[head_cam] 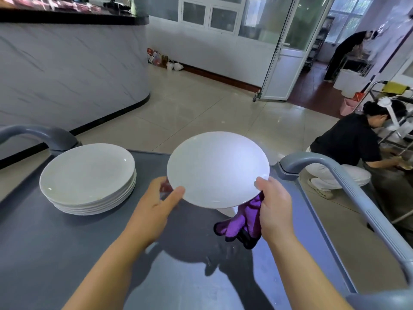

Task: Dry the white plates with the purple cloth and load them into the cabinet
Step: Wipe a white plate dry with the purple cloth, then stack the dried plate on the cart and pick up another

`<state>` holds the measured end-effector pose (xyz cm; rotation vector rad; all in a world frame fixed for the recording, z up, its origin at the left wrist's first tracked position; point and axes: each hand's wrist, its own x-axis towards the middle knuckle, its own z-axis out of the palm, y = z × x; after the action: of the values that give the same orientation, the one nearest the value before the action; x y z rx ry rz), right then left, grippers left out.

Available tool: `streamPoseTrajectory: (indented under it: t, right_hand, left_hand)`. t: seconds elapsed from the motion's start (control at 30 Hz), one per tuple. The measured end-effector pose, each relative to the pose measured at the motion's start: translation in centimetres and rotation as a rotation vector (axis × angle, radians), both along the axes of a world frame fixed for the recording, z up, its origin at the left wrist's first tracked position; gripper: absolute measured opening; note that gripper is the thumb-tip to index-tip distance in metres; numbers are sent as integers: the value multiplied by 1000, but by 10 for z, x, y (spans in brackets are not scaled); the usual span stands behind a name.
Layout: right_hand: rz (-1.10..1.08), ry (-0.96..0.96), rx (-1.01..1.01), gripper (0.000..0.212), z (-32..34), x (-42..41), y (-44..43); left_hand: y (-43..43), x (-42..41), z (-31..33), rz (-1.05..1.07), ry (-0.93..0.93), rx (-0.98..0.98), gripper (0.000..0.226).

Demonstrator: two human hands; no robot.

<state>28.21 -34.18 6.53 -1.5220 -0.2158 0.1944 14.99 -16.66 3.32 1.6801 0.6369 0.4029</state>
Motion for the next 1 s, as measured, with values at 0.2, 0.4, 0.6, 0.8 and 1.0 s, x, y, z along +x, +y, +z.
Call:
streamPoseTrajectory:
  t: [0.2,0.4,0.6,0.8,1.0]
  right_hand:
    - [170,-88,-94,13,-10,-6,25]
    - [320,-161,-386,27,-19,-10,46]
    - [361,-450,-655,11,-18,-10,71]
    - [410,-550,-691,19,-19,-20,102]
    - [473,-545,-693,21,-26,-28,120]
  left_hand:
    - [9,-5,1,182,-143,-338,10]
    - [28,-32,10,398,-217,-228,15]
    - [60,-68,3,630,-160,-156,10]
    - [86,-97,-13,790,-154,-197,10]
    - [105,-112,-27,865,-171,-262,13]
